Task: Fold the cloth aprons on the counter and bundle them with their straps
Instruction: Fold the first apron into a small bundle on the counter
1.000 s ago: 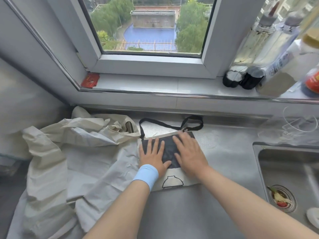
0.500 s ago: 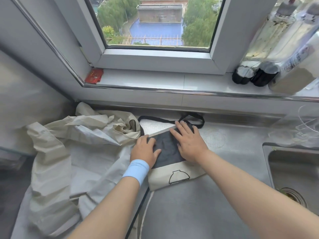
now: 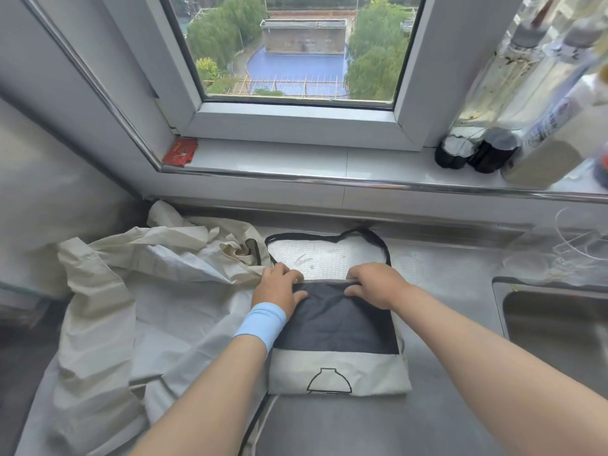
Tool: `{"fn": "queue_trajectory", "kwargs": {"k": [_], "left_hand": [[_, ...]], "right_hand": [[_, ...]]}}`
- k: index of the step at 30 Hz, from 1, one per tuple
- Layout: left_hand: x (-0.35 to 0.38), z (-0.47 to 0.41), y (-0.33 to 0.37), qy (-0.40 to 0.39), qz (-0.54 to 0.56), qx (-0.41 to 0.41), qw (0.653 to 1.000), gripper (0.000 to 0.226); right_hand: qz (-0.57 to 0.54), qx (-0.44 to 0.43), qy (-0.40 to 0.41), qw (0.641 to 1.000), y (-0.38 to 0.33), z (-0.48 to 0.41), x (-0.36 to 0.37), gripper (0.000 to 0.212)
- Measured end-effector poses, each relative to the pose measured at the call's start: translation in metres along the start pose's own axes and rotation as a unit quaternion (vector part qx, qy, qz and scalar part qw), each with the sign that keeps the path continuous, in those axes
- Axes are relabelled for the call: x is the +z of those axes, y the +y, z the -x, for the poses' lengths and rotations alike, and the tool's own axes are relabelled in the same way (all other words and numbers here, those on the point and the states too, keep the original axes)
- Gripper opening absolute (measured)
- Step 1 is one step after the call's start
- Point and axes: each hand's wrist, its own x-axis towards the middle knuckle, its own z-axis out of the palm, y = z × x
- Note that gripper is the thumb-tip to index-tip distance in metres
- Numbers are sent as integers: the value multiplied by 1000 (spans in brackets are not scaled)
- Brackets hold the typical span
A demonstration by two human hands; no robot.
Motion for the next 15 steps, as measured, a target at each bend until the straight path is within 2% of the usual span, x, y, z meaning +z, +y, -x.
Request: {"fn": "queue_trajectory", "kwargs": {"k": [3,5,7,9,10,12,15], "left_hand": [[-4,-5,2,-19,-3,-7,1000,18],[-6,-4,7,-12,-44,-8,999,17],[-5,1,17,70,-138,27,988,19],[6,14,28,132,-174,78,973,23],[15,23,34,136,-170,111,970,22],[35,41,41,94,-152,155,972,29],[56,55,34,12,-158,133,978,61]], "right_hand": [[3,14,4,1000,5,-1,2,30],[34,9,9,999,1,-2,1,36],[102,-1,27,994,-6,2,0,34],[179,-13,99,979,-16,8,4,30],[203,-14,142,969,-22,12,9,28],[210,-29,198,957,-34,21,26,31],[152,-61,204,965,-51,38,63,48]]}}
